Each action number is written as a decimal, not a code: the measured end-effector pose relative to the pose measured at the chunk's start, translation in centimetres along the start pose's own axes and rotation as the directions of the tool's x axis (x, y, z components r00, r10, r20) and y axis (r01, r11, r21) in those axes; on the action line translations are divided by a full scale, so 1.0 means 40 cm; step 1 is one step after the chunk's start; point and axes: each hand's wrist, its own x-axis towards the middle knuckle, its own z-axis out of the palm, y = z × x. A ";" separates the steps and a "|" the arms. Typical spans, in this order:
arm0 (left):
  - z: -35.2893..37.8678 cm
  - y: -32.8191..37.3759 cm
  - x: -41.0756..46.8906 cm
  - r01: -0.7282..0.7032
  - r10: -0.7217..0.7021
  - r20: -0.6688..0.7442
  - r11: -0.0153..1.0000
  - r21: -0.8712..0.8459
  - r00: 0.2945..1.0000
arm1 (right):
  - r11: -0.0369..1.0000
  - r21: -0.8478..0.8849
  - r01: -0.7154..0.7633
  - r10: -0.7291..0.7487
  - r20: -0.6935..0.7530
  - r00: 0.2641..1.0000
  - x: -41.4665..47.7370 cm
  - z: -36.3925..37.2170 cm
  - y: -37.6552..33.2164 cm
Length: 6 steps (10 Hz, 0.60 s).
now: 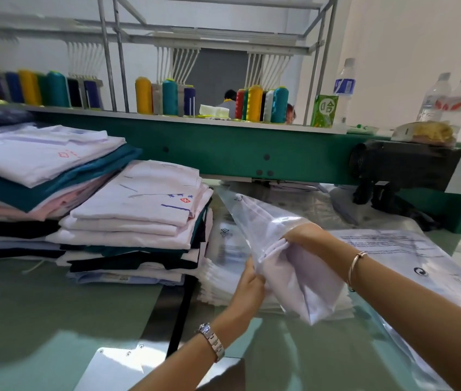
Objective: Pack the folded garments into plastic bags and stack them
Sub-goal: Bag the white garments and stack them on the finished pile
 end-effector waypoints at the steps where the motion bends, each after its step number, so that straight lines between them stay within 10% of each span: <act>1: -0.006 0.001 -0.012 0.098 -0.093 0.046 0.985 -0.140 0.995 | 0.981 -0.164 0.101 -0.107 -0.024 0.994 0.102 0.023 0.041; 4: -0.046 -0.004 -0.034 0.231 -0.260 0.015 0.828 -0.512 0.966 | 0.810 -0.549 0.206 -0.290 -0.069 0.954 0.182 0.055 -0.021; 6: -0.066 -0.013 -0.046 0.251 -0.307 0.007 0.766 -0.591 0.952 | 0.875 -0.400 0.274 -0.351 -0.133 0.927 0.173 0.116 -0.021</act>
